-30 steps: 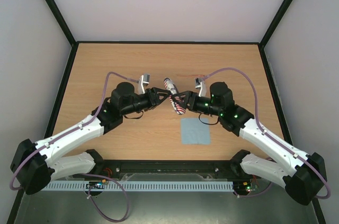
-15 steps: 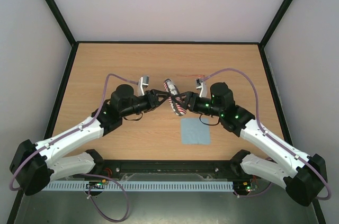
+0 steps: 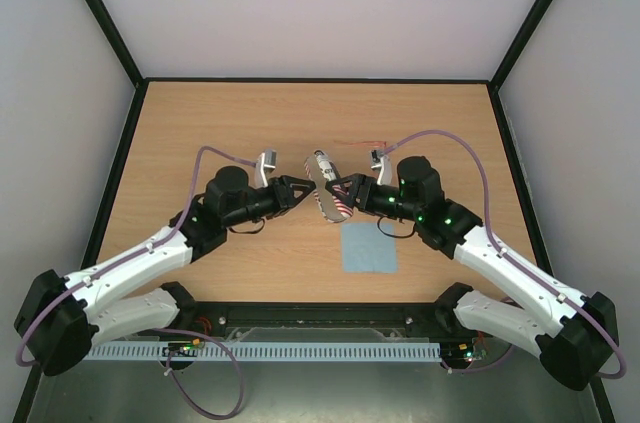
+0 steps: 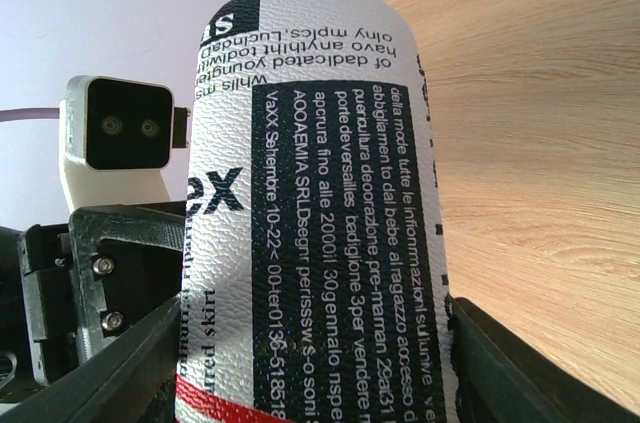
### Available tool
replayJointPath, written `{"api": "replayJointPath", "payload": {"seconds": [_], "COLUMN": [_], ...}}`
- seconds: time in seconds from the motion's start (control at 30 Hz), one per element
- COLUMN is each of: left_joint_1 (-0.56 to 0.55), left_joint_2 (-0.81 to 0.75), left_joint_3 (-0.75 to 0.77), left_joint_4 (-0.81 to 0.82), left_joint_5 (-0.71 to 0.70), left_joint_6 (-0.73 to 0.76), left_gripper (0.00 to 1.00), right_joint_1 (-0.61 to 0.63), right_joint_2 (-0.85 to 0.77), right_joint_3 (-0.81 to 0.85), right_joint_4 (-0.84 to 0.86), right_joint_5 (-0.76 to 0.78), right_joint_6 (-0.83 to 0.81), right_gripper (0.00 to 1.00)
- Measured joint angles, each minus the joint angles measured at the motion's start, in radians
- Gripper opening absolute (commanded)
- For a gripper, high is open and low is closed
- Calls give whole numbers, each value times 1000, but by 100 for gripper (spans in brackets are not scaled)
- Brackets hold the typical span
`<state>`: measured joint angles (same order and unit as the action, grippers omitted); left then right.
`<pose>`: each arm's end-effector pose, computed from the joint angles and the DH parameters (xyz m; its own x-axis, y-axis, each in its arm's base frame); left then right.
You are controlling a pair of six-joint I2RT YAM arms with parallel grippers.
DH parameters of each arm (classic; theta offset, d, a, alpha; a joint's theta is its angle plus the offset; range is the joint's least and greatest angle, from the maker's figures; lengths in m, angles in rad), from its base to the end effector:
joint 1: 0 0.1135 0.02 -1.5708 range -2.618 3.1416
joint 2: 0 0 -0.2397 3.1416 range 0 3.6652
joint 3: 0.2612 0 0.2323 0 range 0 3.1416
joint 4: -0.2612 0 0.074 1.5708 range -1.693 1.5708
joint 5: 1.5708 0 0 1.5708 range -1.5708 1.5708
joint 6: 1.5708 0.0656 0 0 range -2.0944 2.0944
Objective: Organize the sunglasses
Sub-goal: Open the sunglasses case, then place the sunglasses case at the center of the board.
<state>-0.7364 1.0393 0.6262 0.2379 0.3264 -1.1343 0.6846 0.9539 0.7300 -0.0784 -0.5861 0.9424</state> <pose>0.1801 -0.1917 0.2613 -0.8431 -0.3943 -0.3657 0.2508 0.3131 -0.9160 0.1601 0.1775 0.2794 -0.8927 0.1413 -0.4280 -0.3636 0.3354 0.8691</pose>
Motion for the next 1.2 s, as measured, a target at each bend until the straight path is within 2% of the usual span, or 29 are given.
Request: {"api": "replayJointPath", "payload": {"seconds": [0.4, 0.7, 0.87, 1.07, 1.2], "left_joint_1": [15, 51, 71, 194, 288], "left_joint_2": [-26, -31, -100, -259, -324], "left_joint_3": [-30, -70, -29, 72, 85], "left_joint_4": [-35, -169, -280, -426, -497], "left_joint_5": [8, -21, -26, -36, -26], "left_joint_6": [1, 3, 26, 79, 110], "left_gripper": [35, 39, 43, 45, 46], "right_joint_1": [0, 2, 2, 2, 2], "right_joint_2": [-16, -58, -45, 51, 190], "right_joint_3": [0, 32, 32, 23, 0], "right_joint_4": [7, 93, 92, 162, 255], "right_joint_5": [1, -32, -31, -35, -45], "right_joint_6": [0, 5, 0, 0, 4], "right_gripper": [33, 33, 33, 33, 33]}}
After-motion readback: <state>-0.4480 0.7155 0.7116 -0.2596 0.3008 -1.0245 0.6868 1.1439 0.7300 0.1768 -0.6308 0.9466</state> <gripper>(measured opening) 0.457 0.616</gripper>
